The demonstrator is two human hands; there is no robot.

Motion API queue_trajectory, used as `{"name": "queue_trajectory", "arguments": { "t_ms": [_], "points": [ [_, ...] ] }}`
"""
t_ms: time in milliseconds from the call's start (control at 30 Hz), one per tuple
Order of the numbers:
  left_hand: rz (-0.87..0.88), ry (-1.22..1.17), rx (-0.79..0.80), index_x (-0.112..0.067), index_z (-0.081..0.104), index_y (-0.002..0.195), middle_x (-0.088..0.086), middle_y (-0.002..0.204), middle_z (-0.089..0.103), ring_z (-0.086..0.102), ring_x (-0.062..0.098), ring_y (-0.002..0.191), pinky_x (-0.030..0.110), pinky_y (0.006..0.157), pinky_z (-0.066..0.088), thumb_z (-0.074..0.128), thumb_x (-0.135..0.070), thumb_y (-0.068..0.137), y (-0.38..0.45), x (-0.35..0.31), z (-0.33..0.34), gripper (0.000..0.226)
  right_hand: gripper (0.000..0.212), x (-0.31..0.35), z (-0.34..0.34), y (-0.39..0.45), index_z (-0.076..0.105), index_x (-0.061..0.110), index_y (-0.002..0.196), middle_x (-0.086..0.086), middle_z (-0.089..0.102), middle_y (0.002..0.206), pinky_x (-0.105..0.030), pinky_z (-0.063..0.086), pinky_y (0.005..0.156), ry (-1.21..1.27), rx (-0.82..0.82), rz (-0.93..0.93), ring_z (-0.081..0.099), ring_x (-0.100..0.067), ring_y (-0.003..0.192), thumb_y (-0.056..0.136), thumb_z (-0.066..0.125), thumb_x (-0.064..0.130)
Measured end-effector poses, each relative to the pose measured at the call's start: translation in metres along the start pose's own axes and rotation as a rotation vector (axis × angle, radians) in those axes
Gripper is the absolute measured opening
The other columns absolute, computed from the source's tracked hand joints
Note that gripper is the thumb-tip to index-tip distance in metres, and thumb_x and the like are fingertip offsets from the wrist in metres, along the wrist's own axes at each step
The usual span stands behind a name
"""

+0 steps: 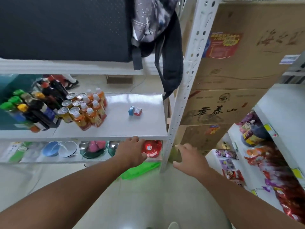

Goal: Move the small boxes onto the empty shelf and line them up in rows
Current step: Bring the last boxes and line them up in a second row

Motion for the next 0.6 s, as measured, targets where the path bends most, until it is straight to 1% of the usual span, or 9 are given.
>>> {"name": "queue_trajectory", "arguments": {
  "t_ms": [133,233,300,433,533,600],
  "points": [
    [-0.096,0.036,0.017,-0.03,0.052,0.148,0.003,0.146,0.059,0.057,0.028,0.131,0.047,0.101,0.053,0.054,-0.054,0.089,-0.005,0.023,-0.004,0.064,0.072,0.016,0.002,0.027,0.045,0.034,0.151,0.001,0.052,0.142,-0.043,0.054,0.099,0.043,0.018,-0.099,0.054,-0.026,0.131,0.086,0.066,0.058],
    [-0.185,0.05,0.036,-0.03,0.052,0.149,0.002,0.149,0.058,0.057,0.028,0.133,0.048,0.104,0.052,0.055,-0.055,0.089,-0.002,0.038,-0.002,0.065,0.072,0.021,0.008,0.051,0.051,0.034,0.146,0.001,0.055,0.14,-0.044,0.053,0.104,0.083,0.026,-0.157,0.054,-0.027,0.131,0.082,0.069,0.063],
    [-0.23,0.054,0.042,-0.032,0.052,0.15,0.001,0.149,0.059,0.057,0.028,0.133,0.049,0.105,0.052,0.052,-0.057,0.087,0.002,0.046,0.003,0.068,0.072,0.027,0.011,0.064,0.052,0.034,0.146,0.002,0.056,0.139,-0.044,0.052,0.105,0.081,0.047,-0.21,0.053,-0.028,0.131,0.081,0.07,0.063],
    [-0.276,0.057,0.041,-0.036,0.051,0.151,-0.002,0.148,0.06,0.057,0.027,0.133,0.053,0.109,0.049,0.05,-0.058,0.084,0.006,0.057,0.004,0.07,0.062,0.04,0.002,0.081,0.052,0.031,0.143,-0.001,0.054,0.134,-0.043,0.052,0.1,0.075,0.077,-0.272,0.053,-0.031,0.129,0.086,0.07,0.048],
    [-0.279,0.042,0.014,-0.034,0.051,0.151,-0.001,0.15,0.06,0.058,0.026,0.133,0.05,0.109,0.05,0.051,-0.056,0.086,0.004,0.061,-0.005,0.069,0.065,0.053,-0.007,0.09,0.048,0.03,0.148,-0.001,0.052,0.138,-0.043,0.053,0.097,0.043,0.067,-0.3,0.053,-0.031,0.128,0.088,0.066,0.046],
    [-0.284,0.007,-0.006,-0.033,0.048,0.154,-0.002,0.153,0.057,0.057,0.025,0.135,0.052,0.109,0.05,0.052,-0.056,0.088,0.008,0.068,-0.01,0.07,0.065,0.065,-0.011,0.1,0.045,0.031,0.15,0.0,0.051,0.141,-0.044,0.054,0.097,0.022,0.068,-0.309,0.052,-0.03,0.13,0.09,0.063,0.046]
  ]
}}
Point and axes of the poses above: each hand's wrist, its own y-axis towards the middle knuckle, its own z-axis out of the palm, x = y × z, the point moved 5 cm from there along y, towards the middle knuckle
